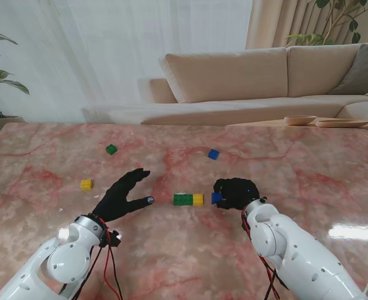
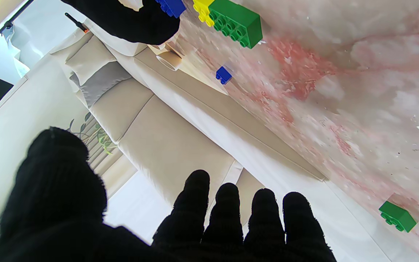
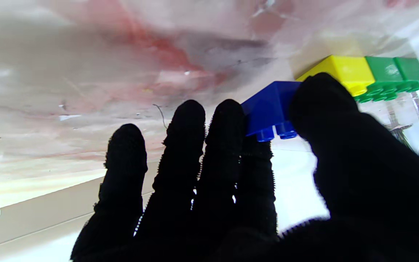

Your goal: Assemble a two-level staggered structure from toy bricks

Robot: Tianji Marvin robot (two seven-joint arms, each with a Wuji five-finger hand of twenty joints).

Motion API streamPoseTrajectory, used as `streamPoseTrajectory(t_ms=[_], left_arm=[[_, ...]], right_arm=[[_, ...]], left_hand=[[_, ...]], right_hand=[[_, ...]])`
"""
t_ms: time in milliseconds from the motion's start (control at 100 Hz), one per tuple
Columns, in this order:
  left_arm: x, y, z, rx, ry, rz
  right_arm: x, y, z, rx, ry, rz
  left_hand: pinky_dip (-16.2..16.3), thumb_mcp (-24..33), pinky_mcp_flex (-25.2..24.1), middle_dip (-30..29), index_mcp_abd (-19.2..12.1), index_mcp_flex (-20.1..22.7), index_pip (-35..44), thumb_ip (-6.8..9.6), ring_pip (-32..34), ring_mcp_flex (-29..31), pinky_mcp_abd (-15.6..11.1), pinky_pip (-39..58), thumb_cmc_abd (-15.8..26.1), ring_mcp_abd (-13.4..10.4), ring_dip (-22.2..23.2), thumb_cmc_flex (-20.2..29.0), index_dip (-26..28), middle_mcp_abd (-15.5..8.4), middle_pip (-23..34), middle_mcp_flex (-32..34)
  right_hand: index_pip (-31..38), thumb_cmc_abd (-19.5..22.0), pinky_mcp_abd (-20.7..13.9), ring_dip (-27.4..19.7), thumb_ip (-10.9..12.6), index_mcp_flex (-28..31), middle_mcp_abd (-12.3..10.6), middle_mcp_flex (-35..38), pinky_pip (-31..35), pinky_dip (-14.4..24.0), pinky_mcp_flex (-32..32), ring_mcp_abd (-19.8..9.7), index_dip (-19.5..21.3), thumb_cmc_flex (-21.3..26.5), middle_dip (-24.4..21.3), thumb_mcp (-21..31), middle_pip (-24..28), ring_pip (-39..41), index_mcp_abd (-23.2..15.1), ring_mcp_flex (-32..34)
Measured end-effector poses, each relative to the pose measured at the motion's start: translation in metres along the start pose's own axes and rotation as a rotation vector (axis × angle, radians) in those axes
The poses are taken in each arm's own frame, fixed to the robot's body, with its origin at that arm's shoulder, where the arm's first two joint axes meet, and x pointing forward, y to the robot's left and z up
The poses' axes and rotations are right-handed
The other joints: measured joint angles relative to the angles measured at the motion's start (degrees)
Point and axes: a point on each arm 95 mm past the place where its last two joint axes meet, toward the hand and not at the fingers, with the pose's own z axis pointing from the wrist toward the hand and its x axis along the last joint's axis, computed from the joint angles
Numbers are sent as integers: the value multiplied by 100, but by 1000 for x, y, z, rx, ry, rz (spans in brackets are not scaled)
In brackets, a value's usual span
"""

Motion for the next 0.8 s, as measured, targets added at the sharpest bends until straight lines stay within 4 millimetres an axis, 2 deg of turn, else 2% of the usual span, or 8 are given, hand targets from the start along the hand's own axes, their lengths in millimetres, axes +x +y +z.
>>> streamPoseTrajectory(t_ms=[290, 800], left_arm=[[-1, 1, -3, 3, -5, 3], [-3, -1, -6, 5, -10, 10]], right_arm=[[13, -8, 4, -1, 4, -34], [15, -11, 12, 11, -34, -74]], left_hand=[[0, 0, 0, 0, 0, 1, 0, 1, -1, 0, 0, -2, 0, 0, 0, 0, 0, 0, 0, 0], [0, 0, 0, 0, 0, 1, 0, 1, -1, 0, 0, -7, 0, 0, 0, 0, 0, 0, 0, 0]], right_hand=[[0, 13, 1, 0, -1, 0, 0, -1, 1, 0, 0, 0, 0, -4, 4, 0, -1, -1, 5, -2], [-19, 74, 1, 0, -2, 0, 2, -95, 1, 0, -61, 1, 0, -11, 4, -52, -4, -13, 18, -9]])
